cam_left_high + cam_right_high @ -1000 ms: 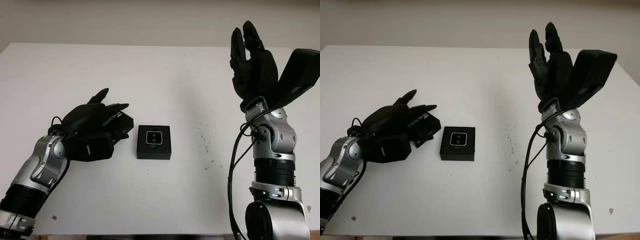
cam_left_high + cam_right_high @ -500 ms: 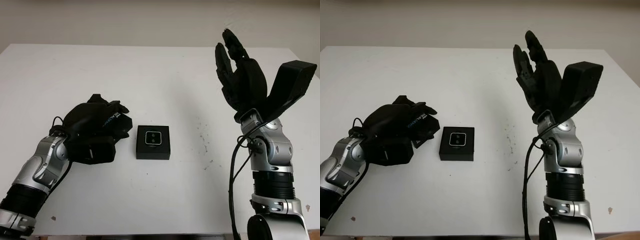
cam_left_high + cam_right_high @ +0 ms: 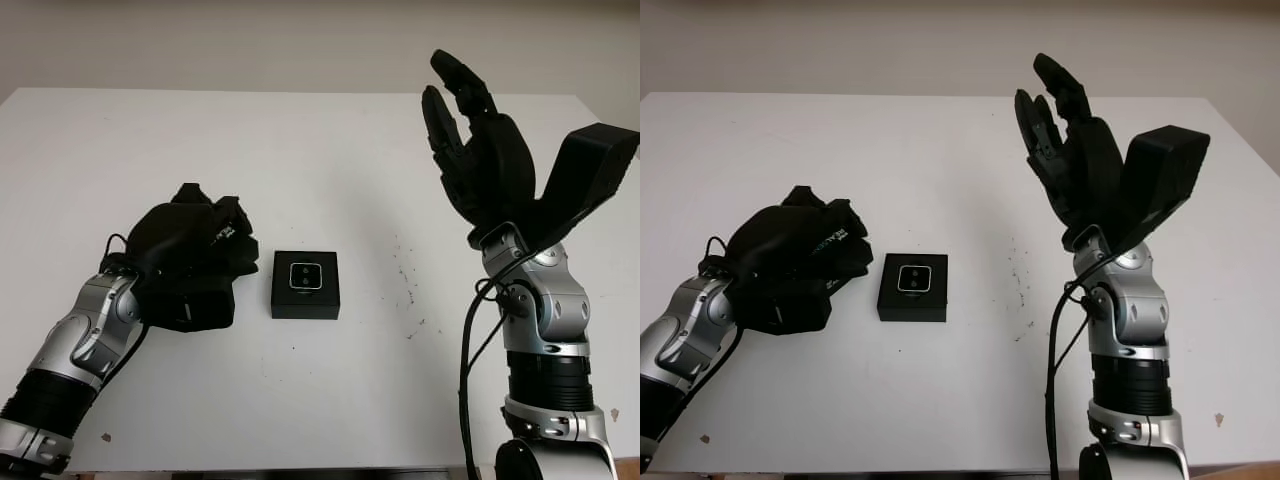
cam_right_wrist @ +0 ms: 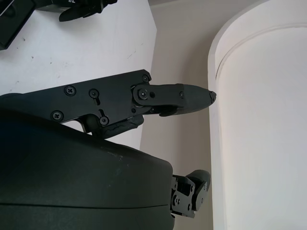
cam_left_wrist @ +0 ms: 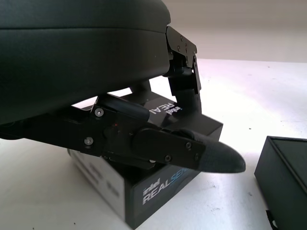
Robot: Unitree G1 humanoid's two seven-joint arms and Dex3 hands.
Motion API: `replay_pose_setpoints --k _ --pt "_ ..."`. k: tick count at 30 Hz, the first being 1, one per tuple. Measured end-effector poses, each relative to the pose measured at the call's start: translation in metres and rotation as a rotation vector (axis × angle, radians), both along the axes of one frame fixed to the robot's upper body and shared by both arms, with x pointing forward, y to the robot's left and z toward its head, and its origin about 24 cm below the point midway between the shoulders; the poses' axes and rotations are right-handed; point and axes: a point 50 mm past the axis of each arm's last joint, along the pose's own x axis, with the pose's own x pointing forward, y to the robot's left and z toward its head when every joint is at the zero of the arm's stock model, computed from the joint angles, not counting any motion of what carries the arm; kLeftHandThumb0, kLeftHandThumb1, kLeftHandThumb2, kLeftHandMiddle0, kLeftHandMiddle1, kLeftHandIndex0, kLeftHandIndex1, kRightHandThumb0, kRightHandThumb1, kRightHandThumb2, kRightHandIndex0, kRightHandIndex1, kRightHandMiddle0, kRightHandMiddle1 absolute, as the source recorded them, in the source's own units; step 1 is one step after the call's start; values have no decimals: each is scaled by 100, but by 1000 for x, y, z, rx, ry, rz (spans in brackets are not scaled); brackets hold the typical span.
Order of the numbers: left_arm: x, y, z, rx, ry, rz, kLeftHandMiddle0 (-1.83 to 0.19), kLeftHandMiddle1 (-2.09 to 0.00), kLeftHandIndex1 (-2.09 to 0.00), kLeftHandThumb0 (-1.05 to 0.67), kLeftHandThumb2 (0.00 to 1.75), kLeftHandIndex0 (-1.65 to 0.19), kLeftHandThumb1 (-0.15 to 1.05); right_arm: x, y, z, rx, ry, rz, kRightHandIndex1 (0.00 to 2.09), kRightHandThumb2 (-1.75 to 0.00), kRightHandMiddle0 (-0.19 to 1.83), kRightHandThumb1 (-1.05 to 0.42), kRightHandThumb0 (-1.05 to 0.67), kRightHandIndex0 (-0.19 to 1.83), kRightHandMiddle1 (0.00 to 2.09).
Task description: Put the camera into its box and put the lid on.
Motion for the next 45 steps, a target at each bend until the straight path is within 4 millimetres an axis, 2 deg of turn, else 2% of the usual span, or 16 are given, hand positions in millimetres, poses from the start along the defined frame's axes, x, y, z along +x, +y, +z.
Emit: replay_pose_setpoints --k 5,8,14,17,19,23,29,36,45 --pt "-1 -2 4 15 -13 -6 -13 -179 -156 -10 5 -28 93 -1 3 -4 -9 9 18 7 -34 -19 -105 -45 -3 72" --pt "-2 -3 9 18 -33 -27 -19 -176 -159 -11 5 -31 91 -1 3 -5 -11 12 25 7 -34 -19 -105 -45 -3 69" --pt "-4 -6 34 -53 -92 -69 -14 -164 -157 -12 6 -24 95 -1 3 -6 -16 7 34 7 -33 -19 -105 -48 -1 67" --pt "-5 -8 50 -82 -114 -96 -21 -146 -155 -14 5 -26 94 -1 5 -6 -23 7 39 7 -32 -19 -105 -49 -1 65" --pt "-6 -10 59 -95 -127 -115 -26 -141 -152 -12 5 -29 93 0 5 -7 -26 8 43 7 -30 -19 -105 -50 -1 66" --pt "-9 -14 67 -113 -126 -148 -26 -149 -154 -11 5 -29 92 0 6 -8 -39 4 43 7 -33 -19 -105 -50 -2 64" --pt "-11 -17 68 -126 -77 -170 -26 -146 -152 -11 6 -29 93 0 6 -10 -58 5 32 7 -32 -19 -105 -50 -2 65" --pt "-13 -18 70 -233 69 -213 -25 -160 -153 -10 6 -29 95 -1 6 -11 -65 8 19 6 -33 -19 -105 -50 -2 59" --pt "-21 -27 91 -273 64 -290 -27 -160 -153 -12 5 -31 94 -1 11 -12 -57 25 16 6 -32 -19 -105 -49 -2 59"
